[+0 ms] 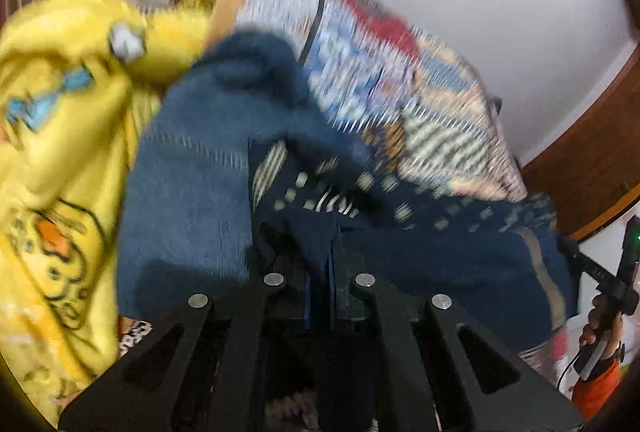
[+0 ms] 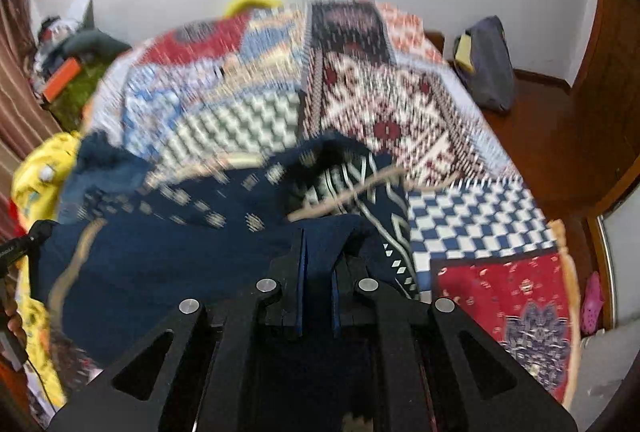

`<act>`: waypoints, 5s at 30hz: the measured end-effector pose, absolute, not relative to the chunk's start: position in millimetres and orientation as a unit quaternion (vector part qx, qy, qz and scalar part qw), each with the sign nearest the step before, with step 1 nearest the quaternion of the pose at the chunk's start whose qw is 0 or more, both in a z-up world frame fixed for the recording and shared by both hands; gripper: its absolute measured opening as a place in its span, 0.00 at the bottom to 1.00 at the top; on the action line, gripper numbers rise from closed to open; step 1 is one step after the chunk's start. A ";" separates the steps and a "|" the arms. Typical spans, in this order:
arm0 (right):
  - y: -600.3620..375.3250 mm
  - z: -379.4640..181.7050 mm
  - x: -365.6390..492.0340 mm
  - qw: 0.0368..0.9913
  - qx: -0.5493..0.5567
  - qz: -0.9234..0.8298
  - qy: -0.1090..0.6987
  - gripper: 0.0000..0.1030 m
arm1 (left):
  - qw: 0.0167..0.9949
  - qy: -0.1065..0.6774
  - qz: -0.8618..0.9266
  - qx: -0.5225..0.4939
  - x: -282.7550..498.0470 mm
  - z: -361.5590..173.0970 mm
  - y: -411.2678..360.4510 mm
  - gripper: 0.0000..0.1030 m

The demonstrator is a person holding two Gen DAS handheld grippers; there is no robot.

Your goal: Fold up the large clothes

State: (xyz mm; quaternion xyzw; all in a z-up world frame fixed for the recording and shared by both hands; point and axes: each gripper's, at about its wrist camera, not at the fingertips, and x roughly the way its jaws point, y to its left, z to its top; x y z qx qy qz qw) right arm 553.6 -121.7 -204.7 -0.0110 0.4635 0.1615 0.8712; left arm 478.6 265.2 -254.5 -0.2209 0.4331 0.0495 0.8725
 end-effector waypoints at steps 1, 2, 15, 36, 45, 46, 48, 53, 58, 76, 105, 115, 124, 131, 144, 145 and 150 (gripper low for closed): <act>-122.2 -208.8 552.7 0.871 -0.015 0.164 0.463 0.08 | 0.870 0.440 0.046 -0.218 481.0 -264.8 264.3 0.05; -122.2 -210.2 549.7 0.873 -0.024 0.165 0.458 0.09 | 0.870 0.442 0.045 -0.211 481.6 -270.1 261.3 0.06; -119.1 -161.0 491.4 0.895 -0.168 0.116 0.398 0.45 | 0.897 0.436 0.073 -0.021 432.9 -217.8 202.8 0.63; -45.8 -201.5 436.9 0.855 -0.162 0.228 0.437 0.47 | 0.894 0.447 0.030 0.012 435.1 -247.9 137.5 0.67; -17.9 -178.4 517.3 0.873 -0.218 0.204 0.385 0.50 | 0.902 0.426 0.074 0.022 511.6 -222.2 173.0 0.72; -15.5 -173.0 527.9 0.879 -0.219 0.185 0.380 0.50 | 0.902 0.423 0.087 0.026 523.0 -216.9 177.7 0.72; -13.2 -161.5 538.0 0.891 -0.218 0.159 0.364 0.50 | 0.906 0.408 0.111 0.026 540.2 -200.3 186.8 0.72; -17.2 -130.4 534.3 0.925 -0.194 0.117 0.306 0.50 | 0.918 0.367 0.147 0.030 539.5 -167.4 198.6 0.72; -22.9 -131.0 513.2 0.918 -0.171 0.162 0.319 0.54 | 0.925 0.361 0.115 -0.005 514.8 -161.8 199.0 0.72; -85.7 -203.8 505.5 0.876 -0.129 0.190 0.425 0.71 | 0.905 0.416 0.044 -0.079 441.1 -258.2 180.6 0.79; -102.5 -159.8 434.0 0.887 -0.155 0.182 0.395 0.71 | 0.803 0.410 -0.040 -0.430 370.9 -305.9 206.5 0.79; -80.7 -173.7 443.4 0.878 -0.178 0.191 0.402 0.71 | 0.828 0.359 -0.001 -0.430 416.7 -315.5 216.3 0.79; -78.6 -173.6 440.0 0.874 -0.176 0.187 0.413 0.71 | 0.842 0.342 0.067 -0.411 412.9 -292.2 214.5 0.15; -63.5 -146.4 439.9 0.878 -0.167 0.210 0.397 0.71 | 0.899 0.278 0.099 -0.324 386.2 -224.4 223.9 0.04; 24.5 -167.1 440.9 0.840 -0.156 0.295 0.428 0.71 | 0.886 0.332 0.085 -0.311 334.1 -262.0 245.4 0.03; 30.8 -176.2 441.6 0.835 -0.168 0.293 0.435 0.71 | 0.883 0.339 0.084 -0.313 332.6 -268.5 244.2 0.04; 35.5 -201.7 446.3 0.821 -0.189 0.285 0.456 0.71 | 0.861 0.353 0.077 -0.357 337.8 -290.0 250.7 0.24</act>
